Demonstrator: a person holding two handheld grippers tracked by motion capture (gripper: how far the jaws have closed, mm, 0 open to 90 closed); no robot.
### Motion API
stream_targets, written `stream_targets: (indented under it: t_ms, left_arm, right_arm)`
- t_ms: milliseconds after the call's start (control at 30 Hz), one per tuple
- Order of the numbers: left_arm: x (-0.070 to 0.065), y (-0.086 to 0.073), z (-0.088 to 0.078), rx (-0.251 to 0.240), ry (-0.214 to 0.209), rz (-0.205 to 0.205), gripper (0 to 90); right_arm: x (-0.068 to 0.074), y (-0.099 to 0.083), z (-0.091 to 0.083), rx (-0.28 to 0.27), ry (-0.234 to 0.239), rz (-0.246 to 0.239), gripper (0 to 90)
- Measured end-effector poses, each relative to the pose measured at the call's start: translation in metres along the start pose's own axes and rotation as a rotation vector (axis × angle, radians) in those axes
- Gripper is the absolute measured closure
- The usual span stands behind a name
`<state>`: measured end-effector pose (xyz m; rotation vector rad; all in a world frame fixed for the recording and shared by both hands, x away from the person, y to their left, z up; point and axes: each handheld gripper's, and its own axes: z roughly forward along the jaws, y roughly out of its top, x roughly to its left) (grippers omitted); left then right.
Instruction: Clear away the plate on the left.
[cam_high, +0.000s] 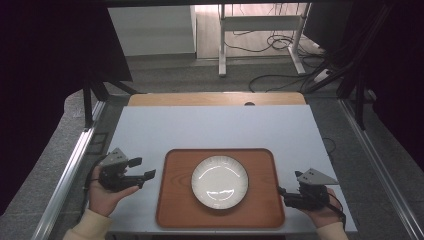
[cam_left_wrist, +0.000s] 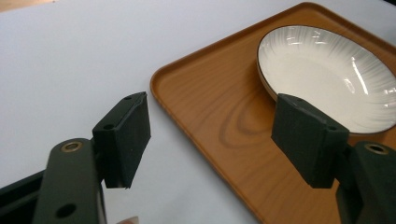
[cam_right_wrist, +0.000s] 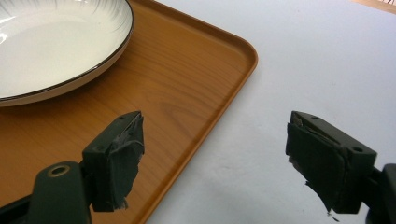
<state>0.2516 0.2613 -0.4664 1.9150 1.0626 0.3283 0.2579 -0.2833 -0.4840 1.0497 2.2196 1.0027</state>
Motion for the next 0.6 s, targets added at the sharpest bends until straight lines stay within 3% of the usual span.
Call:
stream_targets:
  t_ms: [33, 100, 167, 600]
  left_arm:
    - [0.002, -0.002, -0.002, 0.0, -0.006, -0.011, 28.0]
    - [0.001, -0.005, -0.006, 0.004, 0.024, 0.007, 28.0]
    - [-0.001, -0.007, -0.008, 0.0, 0.016, 0.012, 28.0]
    - [-0.004, -0.006, 0.003, 0.036, 0.022, 0.029, 27.8]
  right_arm:
    - [0.0, 0.0, 0.0, 0.0, 0.0, 0.003, 20.0]
    - [0.0, 0.001, 0.001, 0.003, 0.003, -0.002, 20.0]
    - [0.0, 0.001, 0.002, 0.004, 0.002, -0.001, 20.0]
    - [0.0, 0.0, 0.0, -0.001, -0.004, 0.002, 20.0]
